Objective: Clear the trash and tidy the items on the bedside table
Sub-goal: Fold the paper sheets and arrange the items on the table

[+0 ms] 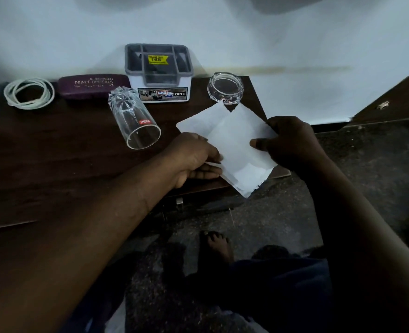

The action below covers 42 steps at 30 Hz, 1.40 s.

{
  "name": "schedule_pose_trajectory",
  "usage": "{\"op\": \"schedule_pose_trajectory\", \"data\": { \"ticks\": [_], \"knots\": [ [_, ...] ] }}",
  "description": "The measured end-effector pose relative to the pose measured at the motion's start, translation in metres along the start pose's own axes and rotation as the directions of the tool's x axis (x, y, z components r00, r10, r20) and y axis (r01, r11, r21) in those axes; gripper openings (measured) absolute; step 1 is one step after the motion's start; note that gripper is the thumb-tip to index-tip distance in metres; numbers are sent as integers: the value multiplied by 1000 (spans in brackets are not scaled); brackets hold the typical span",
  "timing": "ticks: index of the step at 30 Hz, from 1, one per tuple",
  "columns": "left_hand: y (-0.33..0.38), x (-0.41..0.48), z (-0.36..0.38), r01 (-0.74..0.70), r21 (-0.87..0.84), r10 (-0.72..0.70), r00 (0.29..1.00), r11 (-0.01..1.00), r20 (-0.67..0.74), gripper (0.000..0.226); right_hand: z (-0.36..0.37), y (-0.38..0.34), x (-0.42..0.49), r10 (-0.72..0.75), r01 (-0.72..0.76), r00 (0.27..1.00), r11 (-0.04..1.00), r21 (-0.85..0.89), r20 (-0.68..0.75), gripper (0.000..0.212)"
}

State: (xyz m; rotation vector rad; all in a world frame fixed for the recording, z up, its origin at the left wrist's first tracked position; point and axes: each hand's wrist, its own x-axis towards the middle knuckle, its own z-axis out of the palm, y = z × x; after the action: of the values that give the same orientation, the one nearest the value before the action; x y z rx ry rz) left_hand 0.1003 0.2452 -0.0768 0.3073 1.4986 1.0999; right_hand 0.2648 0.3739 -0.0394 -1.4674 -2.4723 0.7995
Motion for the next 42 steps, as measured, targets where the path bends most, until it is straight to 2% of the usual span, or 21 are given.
{"op": "schedule_pose_trajectory", "data": {
  "ticks": [4, 6, 9, 12, 17, 20, 24, 26, 28, 30, 36, 39, 42],
  "knots": [
    [-5, 0, 6, -4, 53, 1, 999, 999, 54, 22, -6, 16, 13, 23, -20, 999, 992, -122, 22, 38],
    [-9, -2, 10, 13, 94, -25, 992, 995, 124, 14, -10, 23, 18, 54, -46, 997, 989, -138, 60, 39],
    [-12, -2, 15, 18, 126, -38, 988, 992, 153, 17, -11, 30, 21, 113, -101, 987, 989, -107, 115, 37],
    [-9, -1, 17, 2, 107, -15, 993, 994, 114, 23, -10, 31, 19, 151, -151, 977, 988, -7, 151, 36],
    [-6, 0, 19, 3, 85, -5, 1000, 996, 26, 17, -8, 27, 22, 144, -157, 977, 985, 71, 158, 29],
    [-4, 2, 18, -28, 131, 31, 999, 991, -23, 14, -5, 24, 25, 121, -135, 978, 988, 76, 173, 32],
    [-2, 8, 7, -115, 266, 152, 981, 957, -122, 13, 1, 22, 28, 112, -125, 981, 989, 78, 157, 38],
    [-2, 11, -2, -142, 427, 233, 957, 893, -170, 16, 6, 21, 30, 101, -109, 984, 993, 44, 147, 40],
    [-2, 12, -9, -129, 637, 311, 933, 760, -182, 21, 11, 20, 31, 75, -70, 986, 997, -37, 150, 48],
    [-1, 12, -13, -99, 762, 347, 922, 640, -171, 26, 15, 18, 32, 72, -60, 987, 994, -87, 143, 55],
    [0, 11, -13, -36, 897, 368, 919, 440, -144, 32, 16, 16, 33, 69, -60, 994, 993, -100, 86, 47],
    [0, 10, -10, -52, 944, 517, 846, 325, -132, 41, 13, 14, 31, 62, -58, 997, 995, -80, 47, 46],
    [-2, 10, -7, -84, 944, 602, 787, 320, -134, 56, 8, 13, 31, 70, -70, 998, 992, -108, -7, 46]
  ]
}}
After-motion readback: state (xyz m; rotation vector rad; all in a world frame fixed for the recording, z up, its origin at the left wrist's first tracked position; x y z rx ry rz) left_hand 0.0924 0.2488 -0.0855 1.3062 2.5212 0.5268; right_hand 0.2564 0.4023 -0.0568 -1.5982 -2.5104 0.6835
